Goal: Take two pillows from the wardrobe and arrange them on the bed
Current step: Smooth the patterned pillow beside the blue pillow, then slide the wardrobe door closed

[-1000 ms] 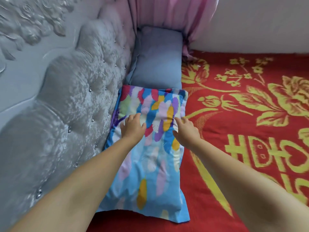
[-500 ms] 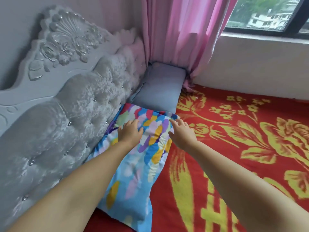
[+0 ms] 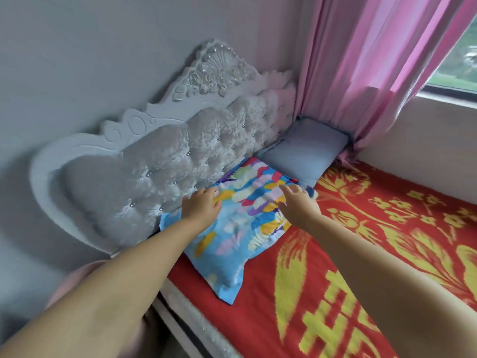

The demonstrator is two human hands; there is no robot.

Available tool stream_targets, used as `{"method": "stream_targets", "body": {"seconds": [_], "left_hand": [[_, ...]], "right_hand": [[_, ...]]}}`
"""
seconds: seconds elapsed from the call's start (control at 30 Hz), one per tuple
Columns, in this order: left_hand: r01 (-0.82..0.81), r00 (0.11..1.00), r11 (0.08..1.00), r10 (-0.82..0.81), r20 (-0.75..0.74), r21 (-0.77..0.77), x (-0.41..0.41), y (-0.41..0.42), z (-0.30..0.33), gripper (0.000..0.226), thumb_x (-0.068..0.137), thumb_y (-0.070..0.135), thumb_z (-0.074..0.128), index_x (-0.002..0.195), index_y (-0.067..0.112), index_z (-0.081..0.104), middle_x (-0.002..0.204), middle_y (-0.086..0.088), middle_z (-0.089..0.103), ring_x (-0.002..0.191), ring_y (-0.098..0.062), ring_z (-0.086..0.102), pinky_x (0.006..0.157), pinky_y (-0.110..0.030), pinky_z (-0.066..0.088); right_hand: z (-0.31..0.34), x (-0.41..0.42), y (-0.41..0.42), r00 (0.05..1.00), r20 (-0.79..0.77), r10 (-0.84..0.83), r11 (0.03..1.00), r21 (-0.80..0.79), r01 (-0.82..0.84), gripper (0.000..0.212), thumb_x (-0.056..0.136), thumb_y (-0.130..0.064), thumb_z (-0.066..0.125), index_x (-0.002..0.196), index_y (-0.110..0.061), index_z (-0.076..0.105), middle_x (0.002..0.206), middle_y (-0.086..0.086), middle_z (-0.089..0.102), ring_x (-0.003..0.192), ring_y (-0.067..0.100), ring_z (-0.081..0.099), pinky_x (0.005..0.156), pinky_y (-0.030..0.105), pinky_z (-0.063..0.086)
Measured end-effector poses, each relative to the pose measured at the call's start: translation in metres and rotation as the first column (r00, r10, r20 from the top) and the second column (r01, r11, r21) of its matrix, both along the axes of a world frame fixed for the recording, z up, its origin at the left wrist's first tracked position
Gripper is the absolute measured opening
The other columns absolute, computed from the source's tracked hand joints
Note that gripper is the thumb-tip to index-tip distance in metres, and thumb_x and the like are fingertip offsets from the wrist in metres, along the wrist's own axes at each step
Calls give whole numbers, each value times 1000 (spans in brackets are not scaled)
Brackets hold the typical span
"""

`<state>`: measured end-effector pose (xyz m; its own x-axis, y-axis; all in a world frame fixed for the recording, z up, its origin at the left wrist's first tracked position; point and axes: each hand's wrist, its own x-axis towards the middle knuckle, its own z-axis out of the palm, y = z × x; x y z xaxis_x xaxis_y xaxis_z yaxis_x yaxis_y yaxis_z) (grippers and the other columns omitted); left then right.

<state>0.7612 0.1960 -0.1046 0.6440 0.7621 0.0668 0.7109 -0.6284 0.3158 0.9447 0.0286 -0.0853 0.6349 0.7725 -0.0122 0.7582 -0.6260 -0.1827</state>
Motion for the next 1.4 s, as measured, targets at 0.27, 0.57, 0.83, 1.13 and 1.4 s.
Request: {"method": "stream_targets", "body": {"seconds": [0.27,0.57,0.83,1.13,1.4], "left_hand": [[-192,981,981,192,-18,15,-190,-99,-2,43,93,35,49,134,21,48,134,-7,55,123,-29,51,104,-41,39],[-446,894,892,448,-9,73,-358,-229,8,35,92,33,47,125,24,55,131,-2,58,120,-26,53,98,-40,39],[-689,724,723,690,-3,37,-462,-358,2,40,95,34,44,132,21,48,130,-5,57,122,-25,51,103,-42,35],[-910,400,396,916,9,122,-651,-462,23,38,93,34,50,130,22,52,125,-5,60,116,-27,56,100,-41,40],[-949,237,232,972,-1,213,-836,-508,54,35,91,32,51,124,22,55,117,-7,64,109,-29,60,92,-37,43]], "right_hand": [[-18,-168,-36,963,-54,264,965,6,-264,51,97,-31,44,145,-21,30,150,7,32,135,32,36,99,47,43],[8,-317,-92,819,4,574,819,35,-573,51,93,-26,46,142,-22,36,144,7,40,128,32,43,99,46,42],[14,-431,-156,600,-11,800,600,50,-799,47,94,-25,44,140,-29,37,149,3,37,133,31,39,98,45,43],[22,-624,-206,272,-6,962,272,39,-962,49,98,-29,39,146,-23,31,148,5,37,130,30,43,100,44,45],[27,-828,-216,122,-1,993,121,104,-987,47,98,-30,40,144,-23,34,145,4,40,128,28,44,97,42,45]]}}
